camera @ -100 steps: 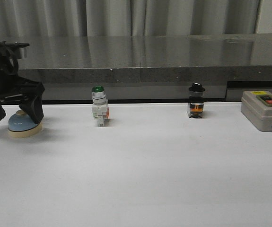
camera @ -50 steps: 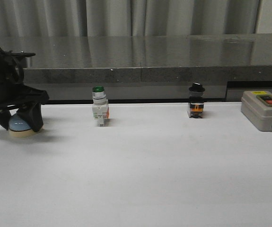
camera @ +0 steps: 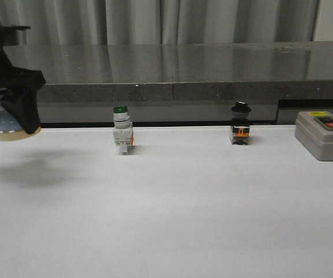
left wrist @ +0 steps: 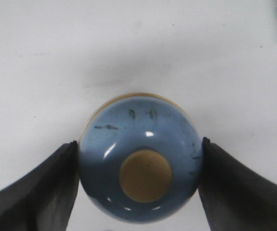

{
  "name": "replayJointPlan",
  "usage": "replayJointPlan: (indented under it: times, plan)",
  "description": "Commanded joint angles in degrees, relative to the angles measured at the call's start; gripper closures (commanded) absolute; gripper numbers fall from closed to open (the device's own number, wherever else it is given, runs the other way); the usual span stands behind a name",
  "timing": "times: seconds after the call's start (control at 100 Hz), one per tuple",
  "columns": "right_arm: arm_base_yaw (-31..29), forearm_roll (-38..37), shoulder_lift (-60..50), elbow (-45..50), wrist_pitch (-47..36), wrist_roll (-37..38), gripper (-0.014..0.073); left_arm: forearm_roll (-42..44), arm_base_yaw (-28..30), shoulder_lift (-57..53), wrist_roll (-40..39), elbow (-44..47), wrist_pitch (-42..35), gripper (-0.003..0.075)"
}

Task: Place and press bell with both arms
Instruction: 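Lift the bell with the left gripper and carry it toward table center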

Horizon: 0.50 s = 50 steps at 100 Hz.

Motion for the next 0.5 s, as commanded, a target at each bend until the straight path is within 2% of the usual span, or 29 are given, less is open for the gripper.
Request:
replayJointPlan:
  times: [0.0,0.25,0.49]
  plan:
    - [-0.27,0.05,-0.77,-1.05,-4.73,-0.51,0.0658,-1.04,-1.58,-5.92,-0.02,-1.42,0.77,0.0447]
    - [-0.27,0.05,-0.77,-1.05,-4.73,-0.51,0.0658,-1.04,-10.40,-7.99,-0.02,-1.42,1.90,0.0447]
    - [-0.27,0.05,-0.77,-1.05,-4.73,-0.51,0.0658,-1.04,-21.75,-5.81,-0.02,-1.42,-4.70,0.0447]
